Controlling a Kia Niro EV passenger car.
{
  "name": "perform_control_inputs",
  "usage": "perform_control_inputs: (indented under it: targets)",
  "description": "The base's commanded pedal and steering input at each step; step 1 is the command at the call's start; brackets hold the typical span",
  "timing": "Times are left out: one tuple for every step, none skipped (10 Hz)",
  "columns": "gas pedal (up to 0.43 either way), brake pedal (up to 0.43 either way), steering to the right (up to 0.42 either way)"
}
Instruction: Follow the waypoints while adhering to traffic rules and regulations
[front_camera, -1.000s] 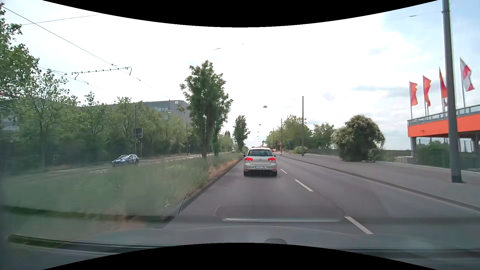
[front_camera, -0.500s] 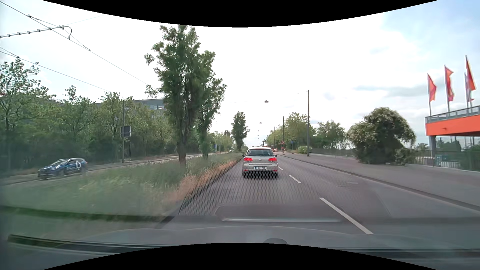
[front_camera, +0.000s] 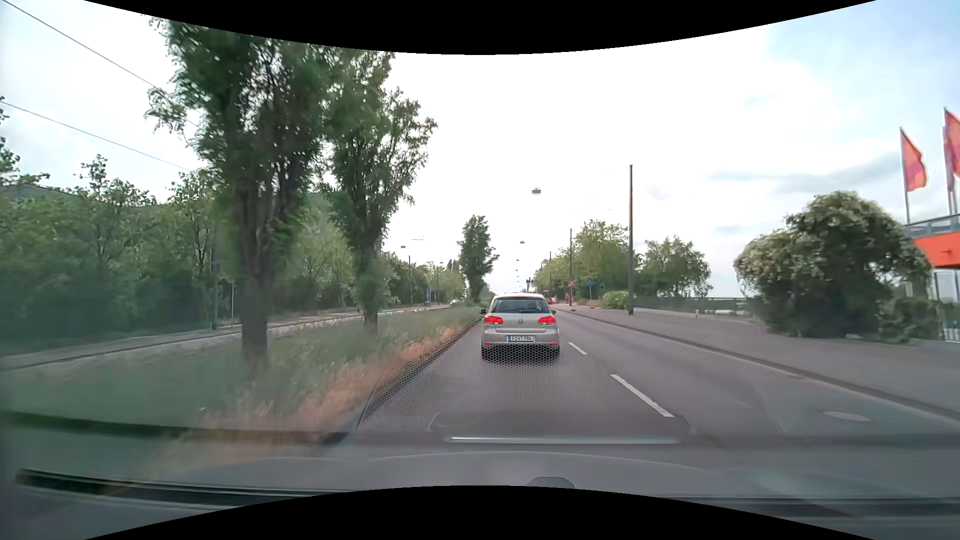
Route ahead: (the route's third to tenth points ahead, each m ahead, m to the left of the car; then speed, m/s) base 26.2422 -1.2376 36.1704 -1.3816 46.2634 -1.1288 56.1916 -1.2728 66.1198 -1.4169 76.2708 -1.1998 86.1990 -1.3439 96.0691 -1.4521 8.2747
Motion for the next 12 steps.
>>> perform_control_inputs:
  targets:
    - [0.087,0.000,-0.005]
    - [0.028,0.000,-0.005]
    - [0.000,0.000,-0.005]
    - [0.000,0.000,-0.005]
    - [0.000,0.000,-0.005]
    - [0.000,0.000,-0.005]
    - [0.000,0.000,-0.005]
    - [0.000,0.000,-0.005]
    - [0.000,0.000,-0.005]
    - [0.000,0.012,-0.005]
    - [0.000,0.018,-0.005]
    - [0.000,0.012,-0.005]
